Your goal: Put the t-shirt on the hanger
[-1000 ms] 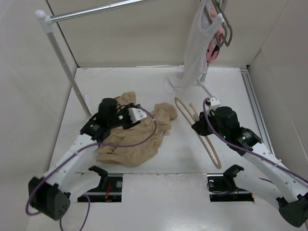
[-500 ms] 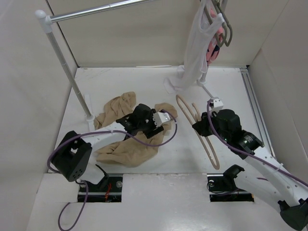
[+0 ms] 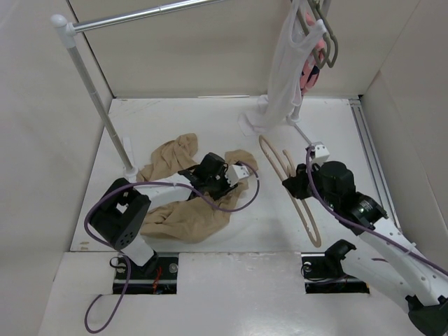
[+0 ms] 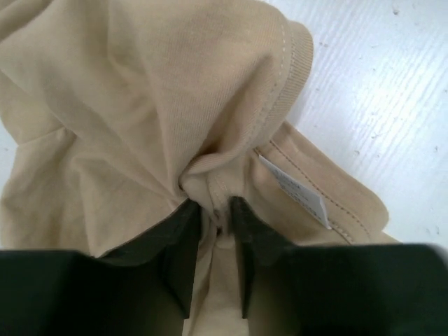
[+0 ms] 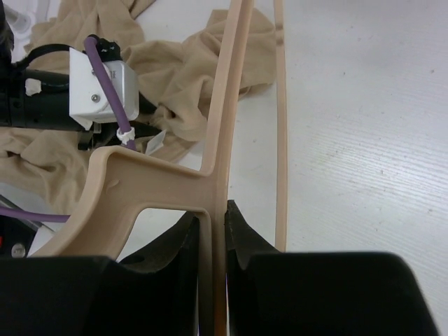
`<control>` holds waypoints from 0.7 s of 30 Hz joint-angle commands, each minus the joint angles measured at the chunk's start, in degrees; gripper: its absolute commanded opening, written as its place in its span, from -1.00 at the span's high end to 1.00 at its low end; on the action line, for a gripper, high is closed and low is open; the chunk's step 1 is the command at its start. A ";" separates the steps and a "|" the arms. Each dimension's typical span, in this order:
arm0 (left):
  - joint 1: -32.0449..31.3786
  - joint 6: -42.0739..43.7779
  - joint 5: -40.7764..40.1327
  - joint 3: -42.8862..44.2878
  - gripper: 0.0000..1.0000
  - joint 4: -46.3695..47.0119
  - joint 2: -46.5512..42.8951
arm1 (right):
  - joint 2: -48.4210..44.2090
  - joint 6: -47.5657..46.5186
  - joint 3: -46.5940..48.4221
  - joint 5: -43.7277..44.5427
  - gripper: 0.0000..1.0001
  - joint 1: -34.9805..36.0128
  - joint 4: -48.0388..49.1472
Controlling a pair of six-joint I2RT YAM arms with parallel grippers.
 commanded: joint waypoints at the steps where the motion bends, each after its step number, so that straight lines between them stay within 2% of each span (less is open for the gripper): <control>1: -0.05 -1.45 3.25 0.35 0.60 -2.05 -1.55 | -0.52 -0.08 0.10 1.39 1.00 0.39 1.89; 3: -0.05 -3.02 3.95 1.39 1.00 -3.44 -1.55 | 0.27 -0.08 0.80 1.39 1.00 0.39 1.89; 5: -0.05 -3.03 3.95 2.97 1.00 -5.11 -2.34 | 1.07 -0.95 1.33 -0.27 1.00 0.39 1.19; 10: 1.44 -4.97 5.44 14.29 1.00 -15.64 -4.62 | 1.77 -7.00 4.22 -5.45 1.00 0.39 -2.41; 14: 1.44 -5.49 6.58 19.84 1.00 -20.40 -5.86 | -1.74 -11.24 8.53 -10.46 1.00 0.39 -8.38; 21: 3.54 -7.24 8.34 22.05 1.00 -19.71 -5.61 | -5.61 -10.90 9.16 -25.39 1.00 0.91 -14.02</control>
